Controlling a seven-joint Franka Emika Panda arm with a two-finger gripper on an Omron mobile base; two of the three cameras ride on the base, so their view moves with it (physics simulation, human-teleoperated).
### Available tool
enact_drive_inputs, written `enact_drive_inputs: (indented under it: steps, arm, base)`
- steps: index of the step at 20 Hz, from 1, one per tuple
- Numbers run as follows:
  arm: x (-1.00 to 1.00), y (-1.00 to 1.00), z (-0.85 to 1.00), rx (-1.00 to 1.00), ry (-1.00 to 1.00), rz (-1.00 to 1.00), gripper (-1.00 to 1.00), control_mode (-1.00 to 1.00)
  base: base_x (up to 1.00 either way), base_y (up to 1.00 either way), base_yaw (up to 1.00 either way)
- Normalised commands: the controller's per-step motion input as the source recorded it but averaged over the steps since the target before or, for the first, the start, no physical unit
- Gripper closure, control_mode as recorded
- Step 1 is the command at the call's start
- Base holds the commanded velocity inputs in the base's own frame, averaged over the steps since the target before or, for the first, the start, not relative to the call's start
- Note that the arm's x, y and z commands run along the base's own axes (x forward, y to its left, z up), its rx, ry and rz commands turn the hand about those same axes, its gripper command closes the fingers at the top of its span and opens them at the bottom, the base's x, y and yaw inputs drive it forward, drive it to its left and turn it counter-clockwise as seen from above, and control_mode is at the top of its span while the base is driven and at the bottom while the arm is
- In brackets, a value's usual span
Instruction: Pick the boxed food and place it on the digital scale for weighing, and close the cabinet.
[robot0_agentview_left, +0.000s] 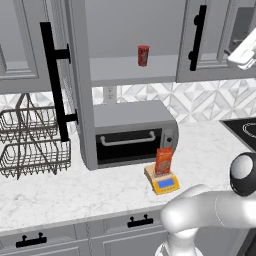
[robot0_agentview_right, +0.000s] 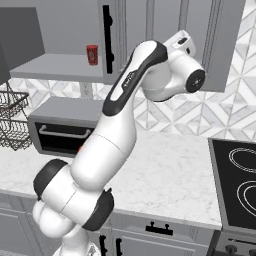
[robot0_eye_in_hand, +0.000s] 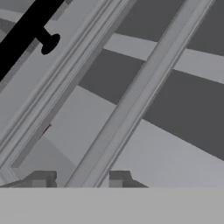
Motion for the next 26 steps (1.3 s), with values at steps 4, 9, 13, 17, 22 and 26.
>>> enact_drive_inputs:
  steps: [4, 9, 13, 17, 22, 26]
  arm:
    - [-0.4, 0.13, 0.0, 0.0, -0.06, 0.0, -1.0, -1.0]
    - [-1.0, 0.53, 0.0, 0.0, -0.21, 0.0, -1.0, -1.0]
    - [-0.93, 0.06, 0.16, 0.02, -0.14, 0.0, -1.0, -1.0]
    - [-0.85, 0.27, 0.09, 0.08, -0.05, -0.01, -1.0, -1.0]
    - [-0.86, 0.31, -0.07, 0.16, -0.04, -0.01, -1.0, -1.0]
    - [-0.72, 0.56, -0.06, 0.13, -0.04, -0.02, -1.0, -1.0]
  base:
    - [0.0, 0.0, 0.0]
    - [0.0, 0.0, 0.0]
    - [0.0, 0.0, 0.0]
    - [0.0, 0.0, 0.0]
    - [0.0, 0.0, 0.0]
    - [0.0, 0.0, 0.0]
